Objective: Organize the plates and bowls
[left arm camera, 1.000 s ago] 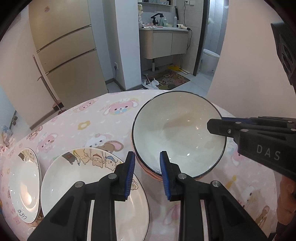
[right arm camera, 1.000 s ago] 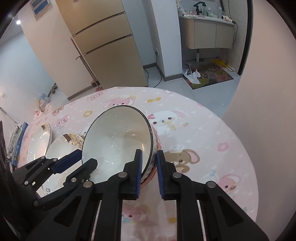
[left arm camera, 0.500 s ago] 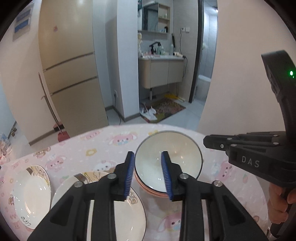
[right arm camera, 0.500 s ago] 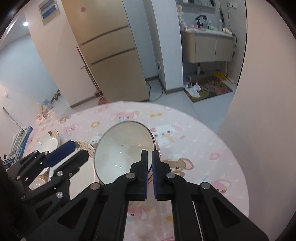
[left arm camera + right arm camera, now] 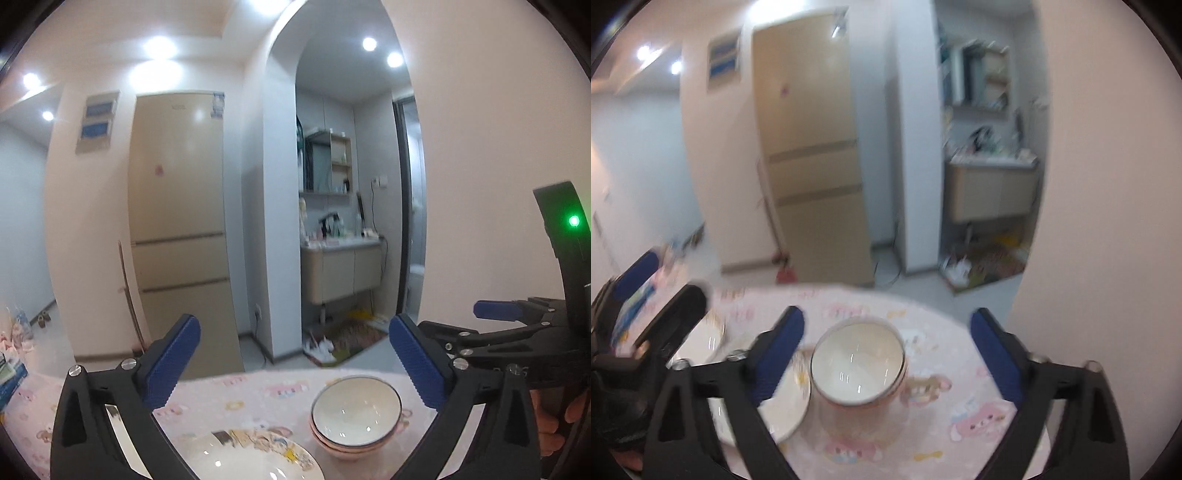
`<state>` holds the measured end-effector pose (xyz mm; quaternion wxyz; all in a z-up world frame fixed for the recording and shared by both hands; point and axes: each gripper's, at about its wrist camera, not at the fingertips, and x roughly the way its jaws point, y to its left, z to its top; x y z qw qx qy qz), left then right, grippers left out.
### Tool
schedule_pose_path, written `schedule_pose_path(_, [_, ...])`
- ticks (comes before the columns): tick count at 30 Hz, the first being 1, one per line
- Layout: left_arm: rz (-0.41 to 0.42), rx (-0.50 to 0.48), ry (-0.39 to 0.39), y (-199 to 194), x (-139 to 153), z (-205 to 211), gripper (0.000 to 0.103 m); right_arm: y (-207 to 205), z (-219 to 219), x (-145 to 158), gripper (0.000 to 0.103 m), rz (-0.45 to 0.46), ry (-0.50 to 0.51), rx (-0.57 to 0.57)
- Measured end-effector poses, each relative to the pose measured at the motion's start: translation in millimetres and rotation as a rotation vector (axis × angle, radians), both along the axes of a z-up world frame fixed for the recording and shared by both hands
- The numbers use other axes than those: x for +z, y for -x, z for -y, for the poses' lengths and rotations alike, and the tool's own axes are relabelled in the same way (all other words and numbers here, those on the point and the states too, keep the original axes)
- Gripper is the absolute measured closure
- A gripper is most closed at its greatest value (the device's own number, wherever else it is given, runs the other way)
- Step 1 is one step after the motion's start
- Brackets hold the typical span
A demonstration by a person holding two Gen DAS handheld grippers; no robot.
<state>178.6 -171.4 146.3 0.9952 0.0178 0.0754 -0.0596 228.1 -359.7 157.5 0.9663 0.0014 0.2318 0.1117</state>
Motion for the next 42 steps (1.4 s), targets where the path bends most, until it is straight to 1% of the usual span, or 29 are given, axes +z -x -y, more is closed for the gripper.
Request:
schedule_pose_path(1, [0.024,0.011,0.003,6,3,-5,0.000,4,-3,3,0.006,0.024,0.015,-0.001])
schedule_pose_path(2, [0.027,0.022,0.004,8,5,-8,0.000,6,-5,6,0.000,0.041,0.030,-0.005])
schedule_pose_path(5, [-0.001,0.012,0.026,11,11,-23,0.000,14,-10,10,0.000,0.079,0.042,-0.023])
schedule_pose_path(6, [0.008,0.031,0.036,14,13,-30,0.000,16,-12,11,0.000,0.084,0.044,-0.023])
schedule_pose_path(7, [0.026,0.051,0.039,18,14,-34,0.000,19,-14,11,0.000,0.087,0.048,-0.023])
schedule_pose_path(8, [0.060,0.058,0.038,25,16,-39,0.000,21,-15,12,0.000,0.089,0.051,-0.025])
schedule_pose_path(10, [0.093,0.061,0.026,35,21,-46,0.000,28,-18,12,0.000,0.093,0.056,-0.029])
schedule_pose_path(12, [0.129,0.113,-0.006,47,26,-52,0.000,37,-17,12,0.000,0.134,0.055,-0.028])
schedule_pose_path(13, [0.137,0.131,-0.017,52,28,-55,0.000,44,-16,13,0.000,0.173,0.050,-0.031])
schedule_pose_path(15, [0.142,0.145,-0.027,61,32,-64,0.000,55,-18,15,0.000,0.211,0.051,-0.051])
schedule_pose_path(19, [0.143,0.175,-0.006,82,40,-87,0.000,69,-23,24,0.000,0.209,-0.001,-0.033])
schedule_pose_path(21, [0.126,0.156,0.015,92,44,-98,0.000,77,-27,28,0.000,0.204,-0.041,-0.040])
schedule_pose_path(23, [0.108,0.095,0.041,105,49,-112,0.000,87,-32,32,0.000,0.219,-0.075,-0.015])
schedule_pose_path(24, [0.104,0.086,0.074,113,52,-122,0.000,92,-36,35,0.000,0.225,-0.085,0.001])
schedule_pose_path(26, [0.108,0.099,0.101,128,57,-138,0.000,102,-46,39,0.000,0.236,-0.084,0.025])
schedule_pose_path(29, [0.136,0.140,0.071,149,59,-152,0.000,116,-70,41,0.000,0.248,-0.043,0.074])
schedule_pose_path(31, [0.162,0.193,0.022,165,55,-161,0.000,126,-85,40,0.000,0.243,-0.055,0.116])
schedule_pose_path(34, [0.151,0.244,-0.016,184,44,-174,0.000,141,-106,33,0.000,0.263,-0.088,0.169])
schedule_pose_path(36, [0.143,0.264,-0.016,194,32,-184,0.000,151,-121,25,0.000,0.305,-0.092,0.171])
schedule_pose_path(38, [0.137,0.285,-0.013,201,20,-192,0.000,158,-134,15,0.000,0.326,-0.081,0.181])
schedule_pose_path(40, [0.128,0.313,-0.016,208,3,-202,0.000,160,-146,0,0.000,0.316,-0.088,0.213])
schedule_pose_path(42, [0.121,0.334,-0.017,209,-12,-207,0.000,159,-152,-16,0.000,0.300,-0.137,0.274])
